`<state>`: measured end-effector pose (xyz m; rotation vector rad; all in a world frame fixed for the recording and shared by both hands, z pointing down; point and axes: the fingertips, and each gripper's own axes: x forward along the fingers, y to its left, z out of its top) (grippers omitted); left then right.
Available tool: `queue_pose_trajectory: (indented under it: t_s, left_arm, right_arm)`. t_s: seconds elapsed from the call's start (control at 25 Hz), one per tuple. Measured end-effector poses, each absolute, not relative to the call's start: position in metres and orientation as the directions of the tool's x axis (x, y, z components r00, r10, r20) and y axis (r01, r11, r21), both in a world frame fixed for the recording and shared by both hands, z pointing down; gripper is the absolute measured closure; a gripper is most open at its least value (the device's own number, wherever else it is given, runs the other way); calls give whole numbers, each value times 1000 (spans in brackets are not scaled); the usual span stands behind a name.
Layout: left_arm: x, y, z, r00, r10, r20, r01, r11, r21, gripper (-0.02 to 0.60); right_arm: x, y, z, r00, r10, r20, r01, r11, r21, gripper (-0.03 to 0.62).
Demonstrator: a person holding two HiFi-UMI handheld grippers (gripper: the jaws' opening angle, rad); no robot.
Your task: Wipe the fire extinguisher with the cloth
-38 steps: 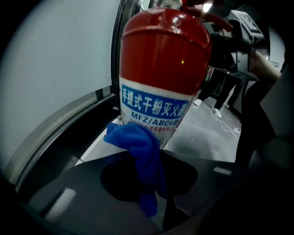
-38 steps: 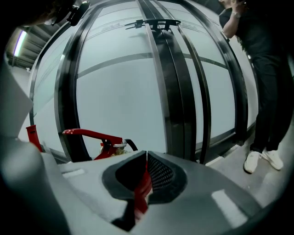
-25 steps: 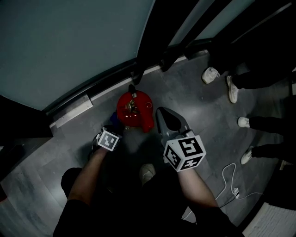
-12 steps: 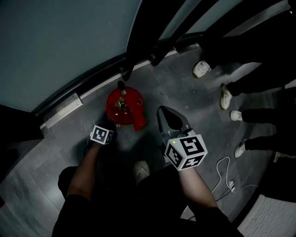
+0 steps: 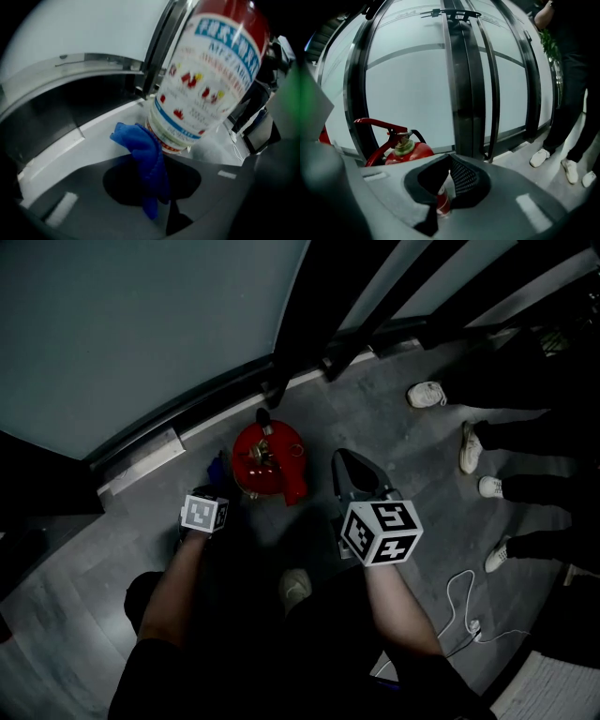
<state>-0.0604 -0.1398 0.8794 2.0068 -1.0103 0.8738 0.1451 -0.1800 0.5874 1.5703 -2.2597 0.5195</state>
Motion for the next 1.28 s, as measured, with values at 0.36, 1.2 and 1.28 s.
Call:
queue_pose_trajectory:
  t_s: [0.36, 1.2, 1.28]
  left_arm:
    - [-94, -135, 696, 572, -422, 703, -627, -778, 42, 485]
    - [11, -79, 630, 674, -31, 738, -77, -997, 28, 485]
    - [14, -88, 636, 681, -48, 731, -171, -981, 94, 485]
  right_arm:
    - [132, -194, 580, -326, -840, 434, -945, 303, -123, 585]
    - [140, -183, 578, -313, -848, 428, -950, 285, -130, 585]
    - [137, -183, 579, -332, -841, 427, -943, 300, -141, 585]
